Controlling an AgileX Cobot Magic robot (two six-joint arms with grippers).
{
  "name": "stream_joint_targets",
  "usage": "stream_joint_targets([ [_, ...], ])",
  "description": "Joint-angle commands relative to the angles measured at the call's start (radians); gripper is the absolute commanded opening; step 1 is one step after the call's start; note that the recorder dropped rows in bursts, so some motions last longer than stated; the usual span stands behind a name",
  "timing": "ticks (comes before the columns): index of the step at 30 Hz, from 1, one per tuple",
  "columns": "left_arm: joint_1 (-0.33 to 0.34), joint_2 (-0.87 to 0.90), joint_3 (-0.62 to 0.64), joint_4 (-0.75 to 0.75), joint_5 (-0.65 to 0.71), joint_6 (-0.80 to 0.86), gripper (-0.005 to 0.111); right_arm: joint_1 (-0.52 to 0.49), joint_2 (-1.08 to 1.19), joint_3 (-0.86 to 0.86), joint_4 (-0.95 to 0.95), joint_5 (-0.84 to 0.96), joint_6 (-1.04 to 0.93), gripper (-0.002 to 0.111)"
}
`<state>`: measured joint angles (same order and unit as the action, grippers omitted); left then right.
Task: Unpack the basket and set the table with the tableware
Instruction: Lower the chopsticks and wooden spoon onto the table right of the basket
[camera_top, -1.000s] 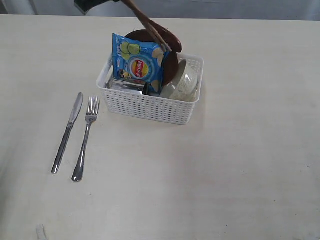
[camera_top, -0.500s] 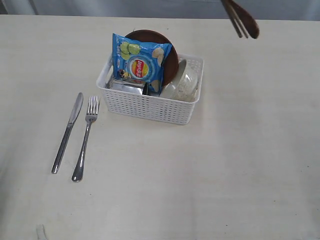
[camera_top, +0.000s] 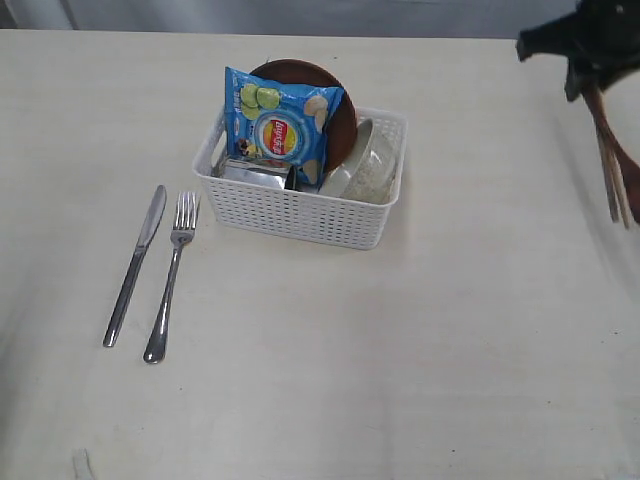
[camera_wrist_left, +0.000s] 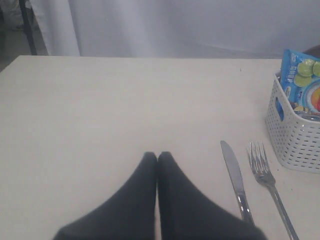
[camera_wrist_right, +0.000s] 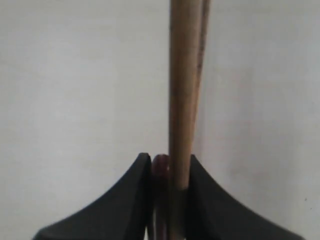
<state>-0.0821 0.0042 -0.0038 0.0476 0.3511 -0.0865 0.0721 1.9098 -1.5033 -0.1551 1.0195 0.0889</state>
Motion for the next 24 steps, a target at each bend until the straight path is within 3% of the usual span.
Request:
stream_joint_targets([
  [1,0.003,-0.004,0.004,0.008,-0.009,0.004,0.0,-0.081,-0.005,0.163,0.101,-0.152,-0.017,0.0],
  [14,0.003,-0.004,0.004,0.008,-0.009,0.004,0.0,-0.056,0.126,0.196,0.114,-0.189,-0.025,0.0],
  [16,0.003,-0.004,0.004,0.008,-0.009,0.004,0.0,-0.056,0.126,0.19,0.114,-0.176,-0.06,0.009],
  [21,0.003,-0.004,0.004,0.008,-0.009,0.004,0.0,-0.058,0.126,0.178,0.129,-0.17,-0.083,0.052],
  [24,0.003,-0.004,0.004,0.008,-0.009,0.004,0.0,-0.058,0.107,0.175,0.132,-0.176,-0.083,0.058],
])
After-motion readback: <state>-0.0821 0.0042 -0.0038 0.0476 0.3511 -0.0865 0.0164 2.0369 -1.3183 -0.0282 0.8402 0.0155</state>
